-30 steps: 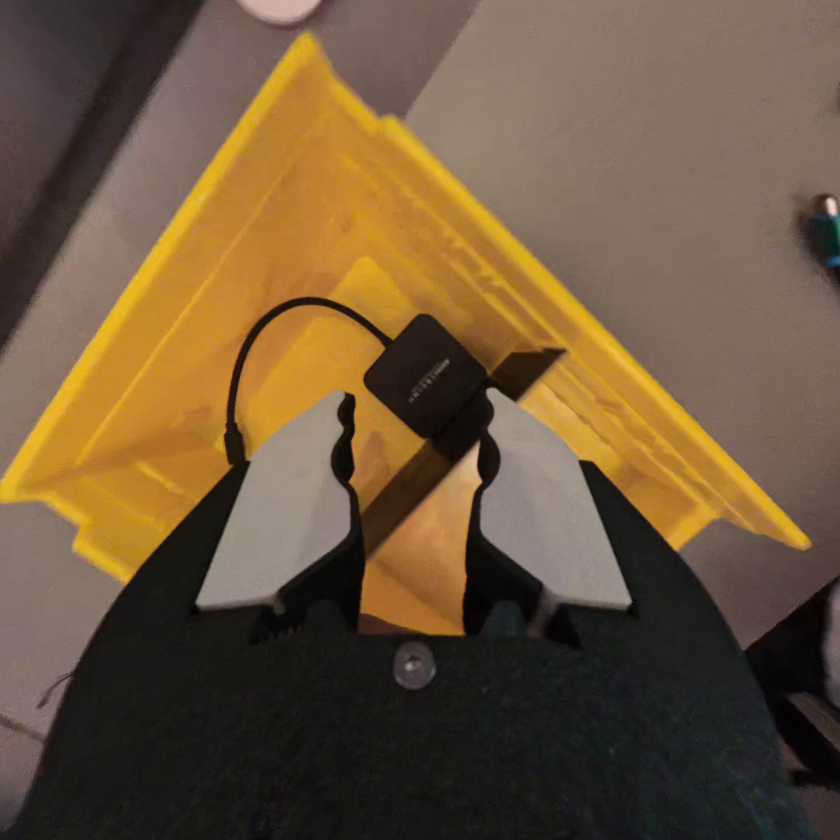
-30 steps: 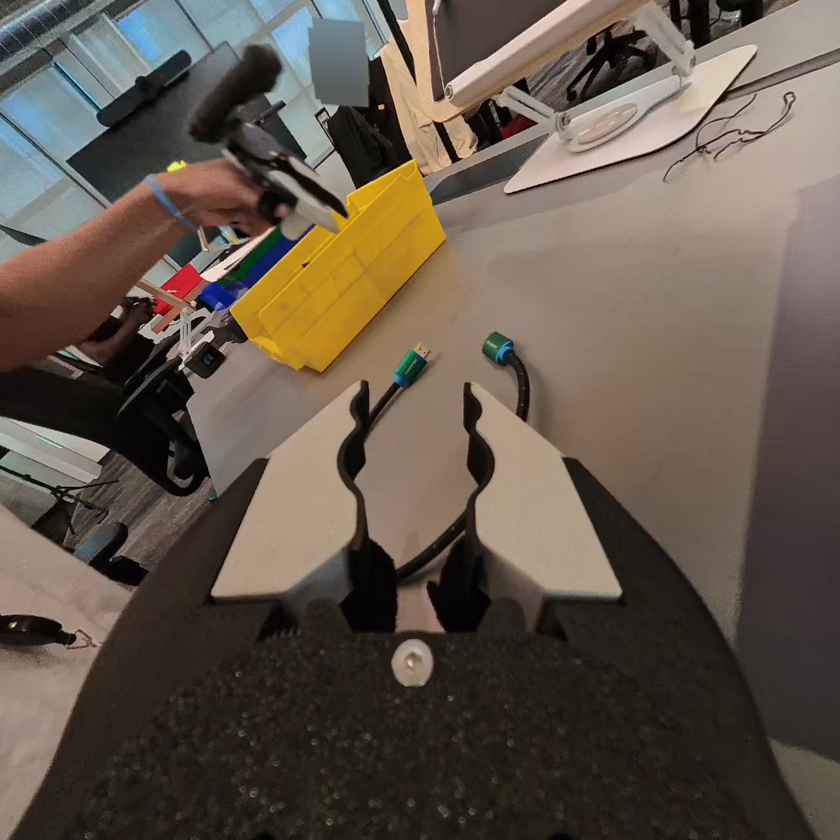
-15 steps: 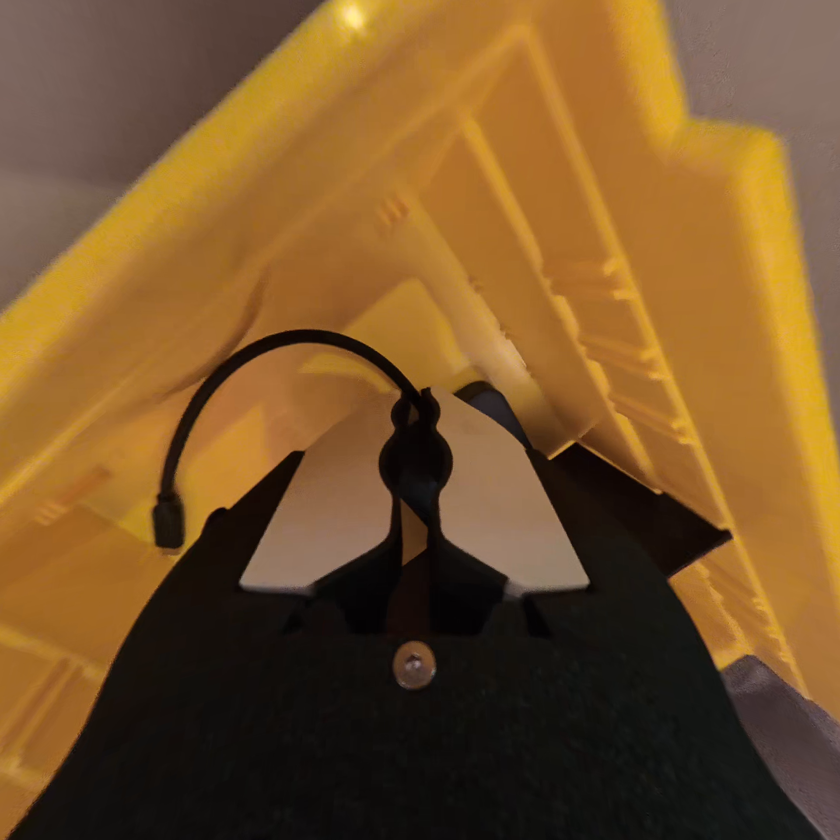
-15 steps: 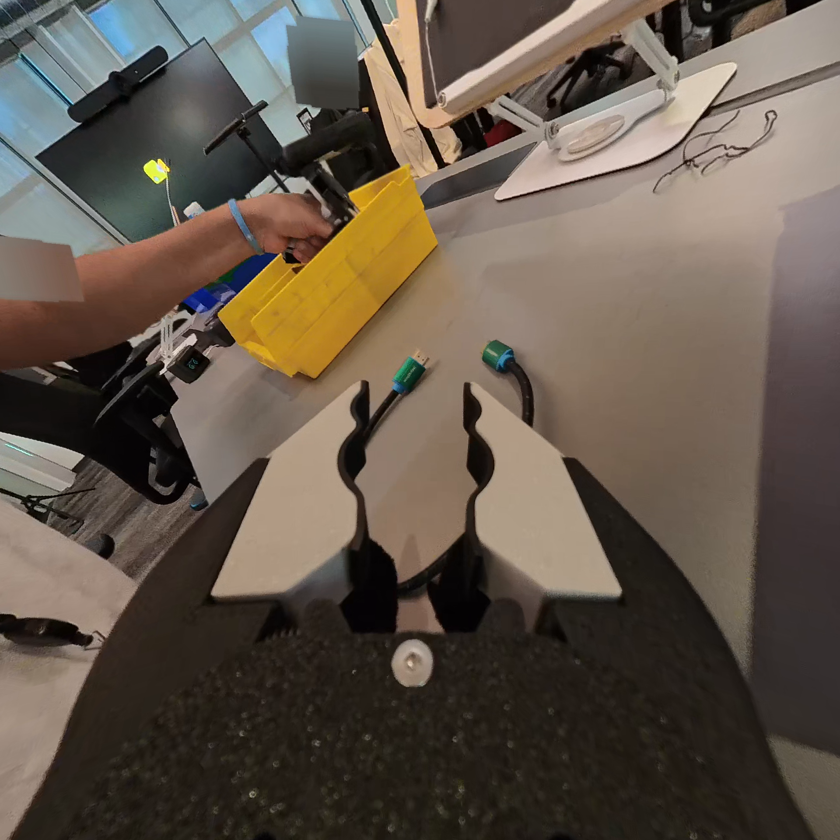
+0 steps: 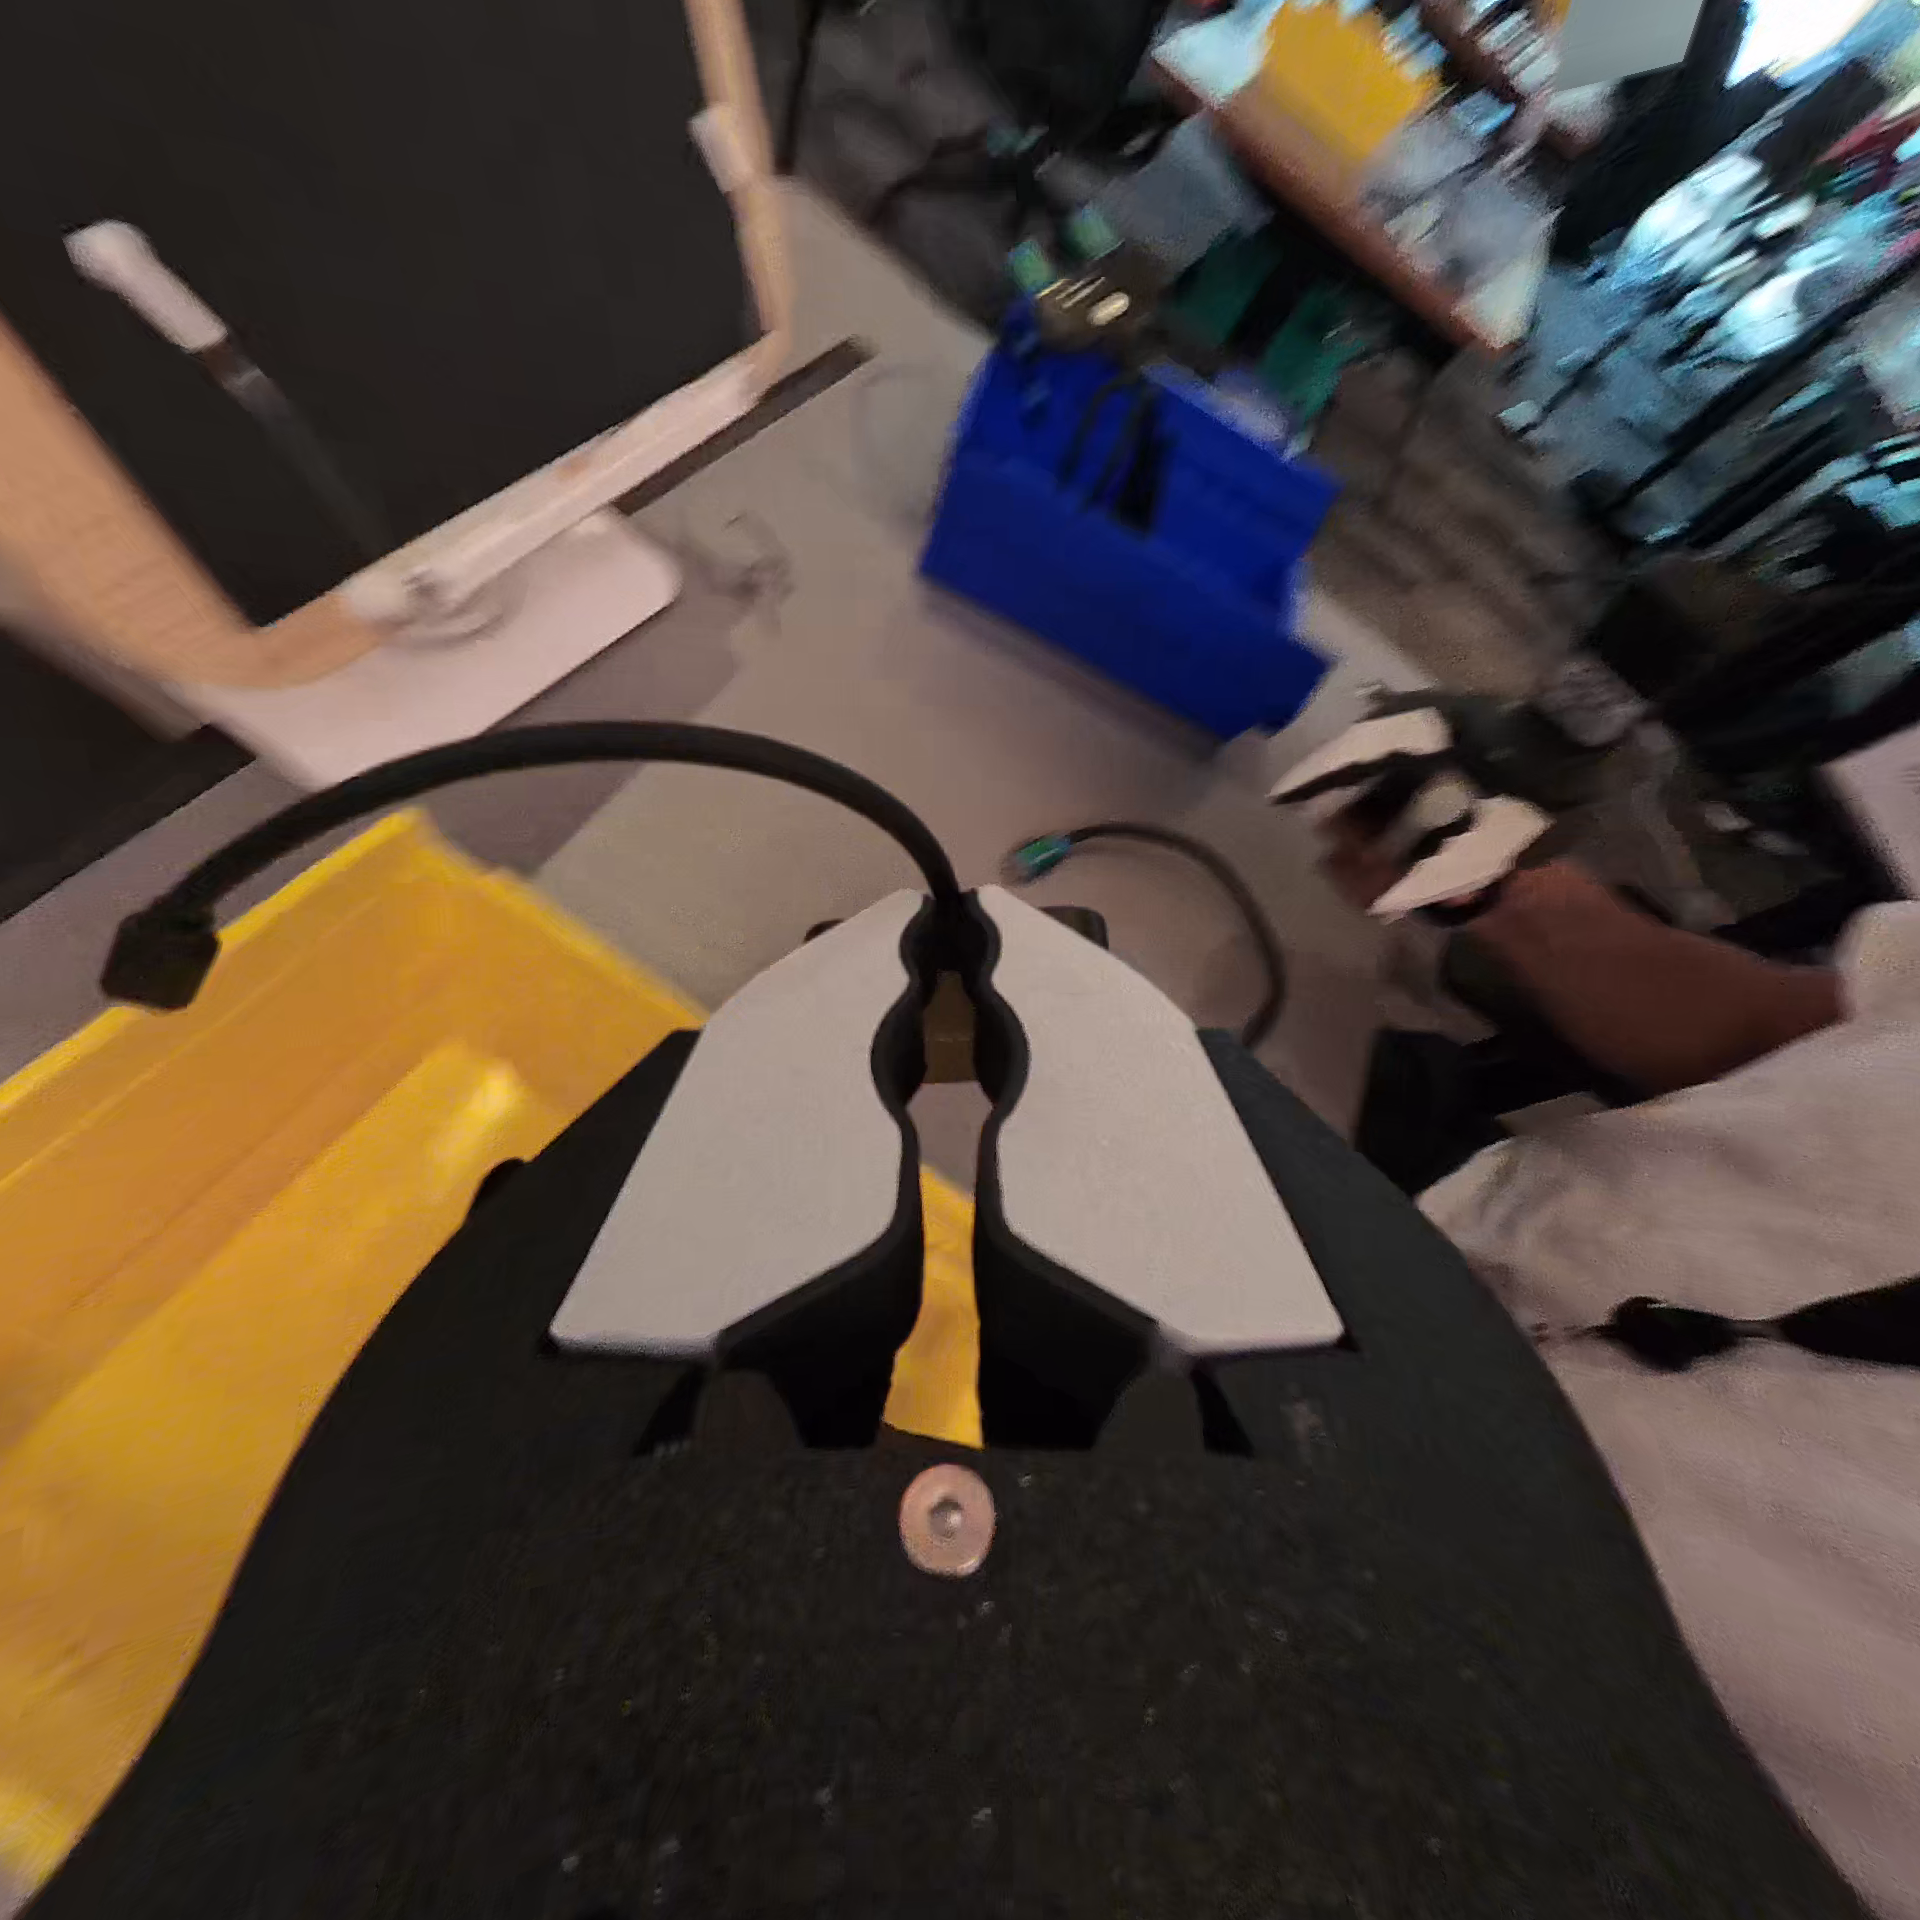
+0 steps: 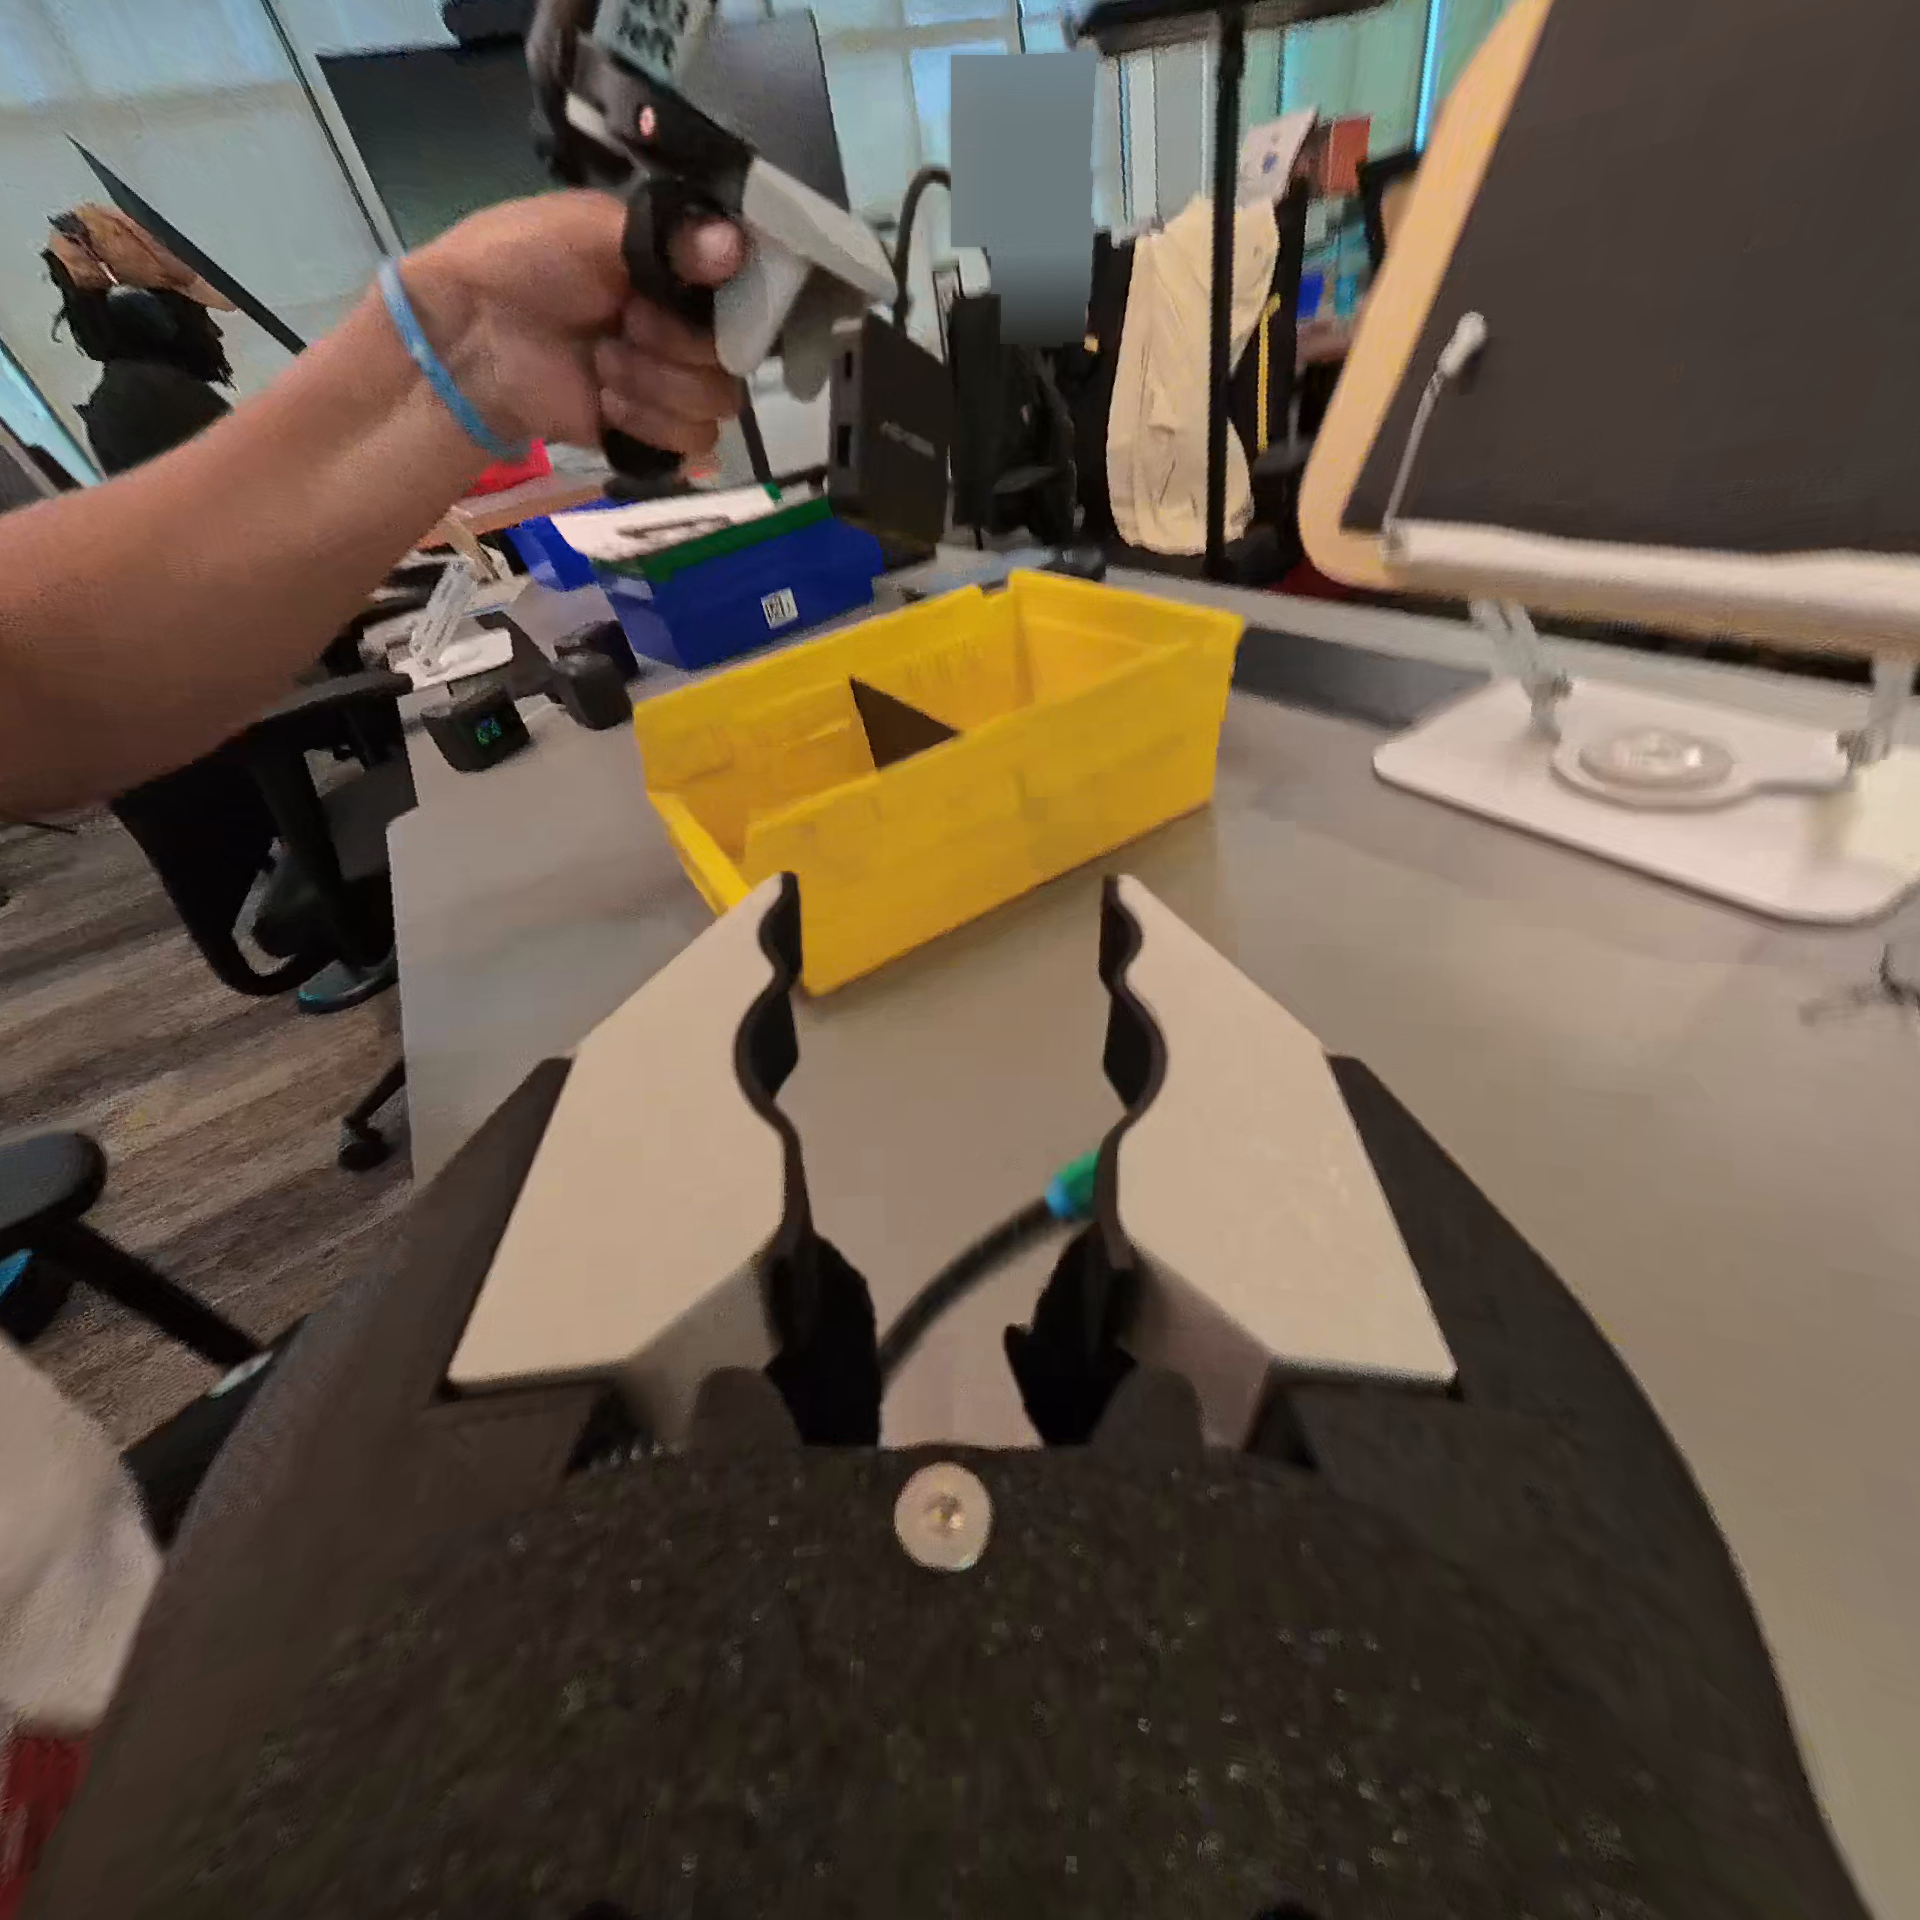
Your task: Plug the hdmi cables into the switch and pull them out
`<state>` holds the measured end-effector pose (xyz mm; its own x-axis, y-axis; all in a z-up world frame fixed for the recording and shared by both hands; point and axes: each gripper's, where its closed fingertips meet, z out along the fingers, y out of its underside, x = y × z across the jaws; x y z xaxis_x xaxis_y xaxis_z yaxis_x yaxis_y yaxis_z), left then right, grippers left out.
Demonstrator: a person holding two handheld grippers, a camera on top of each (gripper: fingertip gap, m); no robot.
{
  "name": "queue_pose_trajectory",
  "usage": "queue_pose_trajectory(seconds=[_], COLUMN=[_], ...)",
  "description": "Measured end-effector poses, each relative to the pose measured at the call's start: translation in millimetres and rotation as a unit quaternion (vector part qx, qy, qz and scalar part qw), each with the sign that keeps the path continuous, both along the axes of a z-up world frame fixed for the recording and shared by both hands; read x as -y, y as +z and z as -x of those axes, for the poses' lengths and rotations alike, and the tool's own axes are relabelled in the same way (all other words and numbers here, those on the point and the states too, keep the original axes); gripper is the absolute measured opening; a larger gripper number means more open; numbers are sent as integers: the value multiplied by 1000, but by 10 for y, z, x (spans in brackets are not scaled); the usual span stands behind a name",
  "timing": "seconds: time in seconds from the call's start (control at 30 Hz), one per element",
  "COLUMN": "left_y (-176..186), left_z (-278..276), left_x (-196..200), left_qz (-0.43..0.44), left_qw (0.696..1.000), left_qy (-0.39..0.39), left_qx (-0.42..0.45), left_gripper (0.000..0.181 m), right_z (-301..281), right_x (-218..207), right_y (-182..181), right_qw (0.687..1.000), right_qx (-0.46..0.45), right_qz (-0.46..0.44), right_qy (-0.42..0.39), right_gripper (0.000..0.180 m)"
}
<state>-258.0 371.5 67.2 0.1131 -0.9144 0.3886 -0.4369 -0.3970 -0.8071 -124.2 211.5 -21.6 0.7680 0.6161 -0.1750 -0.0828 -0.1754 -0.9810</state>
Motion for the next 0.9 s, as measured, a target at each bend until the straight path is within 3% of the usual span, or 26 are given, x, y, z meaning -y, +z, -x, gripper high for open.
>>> queue_pose_trajectory(seconds=[0.13,0.23,0.33,0.47,0.5,0.53,0.63,0.73,0.8,0.9], left_y=[364,520,480,391,376,362,313,94,-146,-482], left_z=[-269,-234,-265,-415,-448,-489,-638,-830,-888,-857], left_x=[836,1544,1956,2253,2297,2315,2184,1795,1484,1331], left_qz=[38,11,7,-11,-10,-11,2,33,20,-77], left_qw=[977,912,868,840,835,835,856,914,950,972], left_qy=[-130,-276,-351,-405,-415,-418,-376,-257,-150,-55], left_qx=[163,303,351,361,360,359,354,312,273,214], left_gripper=[3,3,3,4,4,4,4,5,30,58], right_z=[378,562,635,737,738,735,662,479,303,47], right_x=[-98,28,310,622,670,744,788,568,358,69], right_y=[291,431,628,769,789,802,784,664,536,210], right_qw=[998,987,930,853,838,826,830,867,886,899], right_qx=[-9,-122,-274,-369,-384,-387,-381,-374,-382,-388], right_qz=[-63,-16,54,94,100,96,85,85,104,164], right_qy=[20,104,239,357,375,398,398,319,242,120], right_gripper=[61,60,56,56,48,24,14,12,12,12])
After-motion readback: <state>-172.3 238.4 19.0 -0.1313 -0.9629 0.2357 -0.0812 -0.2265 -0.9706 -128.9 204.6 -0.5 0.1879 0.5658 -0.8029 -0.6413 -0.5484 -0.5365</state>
